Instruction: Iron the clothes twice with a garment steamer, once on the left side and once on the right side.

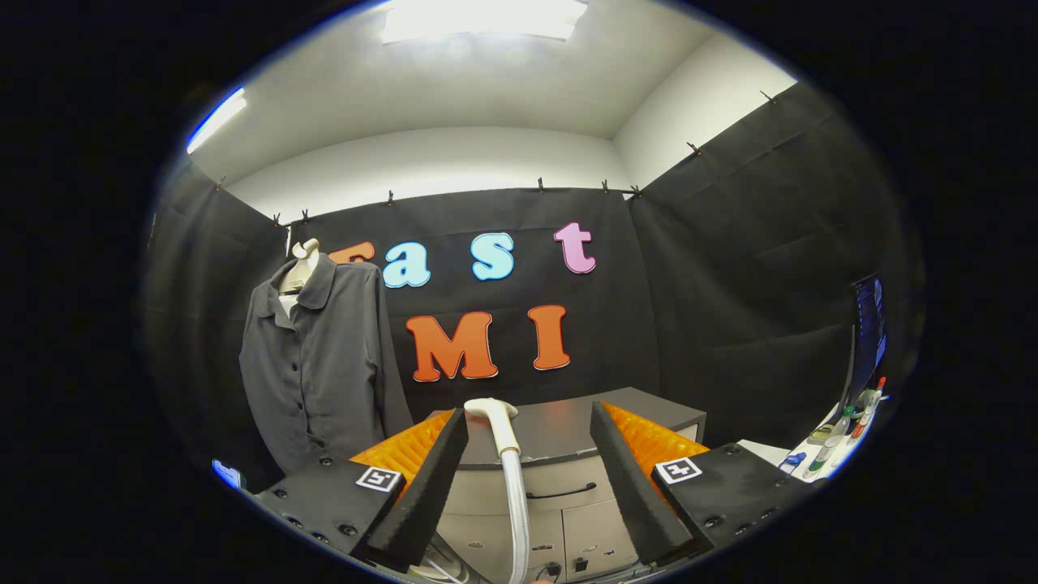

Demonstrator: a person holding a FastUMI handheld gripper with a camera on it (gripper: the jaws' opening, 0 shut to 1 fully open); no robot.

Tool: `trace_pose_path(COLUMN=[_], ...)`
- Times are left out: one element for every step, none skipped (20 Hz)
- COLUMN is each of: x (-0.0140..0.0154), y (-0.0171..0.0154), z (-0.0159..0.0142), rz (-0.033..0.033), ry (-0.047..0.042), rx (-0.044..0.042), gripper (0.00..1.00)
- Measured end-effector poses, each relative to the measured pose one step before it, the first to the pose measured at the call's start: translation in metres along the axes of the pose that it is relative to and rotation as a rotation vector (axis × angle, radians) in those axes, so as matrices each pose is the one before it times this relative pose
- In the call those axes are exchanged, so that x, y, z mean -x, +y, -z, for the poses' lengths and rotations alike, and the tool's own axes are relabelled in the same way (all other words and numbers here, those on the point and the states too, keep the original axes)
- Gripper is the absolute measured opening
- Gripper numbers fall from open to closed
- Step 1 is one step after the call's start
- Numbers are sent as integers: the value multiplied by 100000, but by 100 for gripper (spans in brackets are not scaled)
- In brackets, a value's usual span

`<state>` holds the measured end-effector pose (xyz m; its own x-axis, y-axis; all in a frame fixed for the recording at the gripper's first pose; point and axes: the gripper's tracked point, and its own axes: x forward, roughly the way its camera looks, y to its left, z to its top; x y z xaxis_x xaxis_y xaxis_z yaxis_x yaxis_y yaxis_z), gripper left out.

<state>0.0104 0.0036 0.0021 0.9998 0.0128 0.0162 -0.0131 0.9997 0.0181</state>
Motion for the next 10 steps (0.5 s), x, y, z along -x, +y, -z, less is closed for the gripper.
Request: trace_pose_path(x=[19,15,-53,51,-41,-17,92,61,77,-7], y=[37,-11,-68,-112,37,70,111,122,1,129], z=[75,39,64,161,-10,-12,-64,-17,39,72], rz=[157,95,397,459,352,208,259,187,823,384], ry=[-157,7,232,200,96,-84,-242,-217,39,219], rx=[-677,-492,-165,81,-34,-94,-173,-153,-396,-359], gripper=[98,98,98,98,98,98,98,98,98,98])
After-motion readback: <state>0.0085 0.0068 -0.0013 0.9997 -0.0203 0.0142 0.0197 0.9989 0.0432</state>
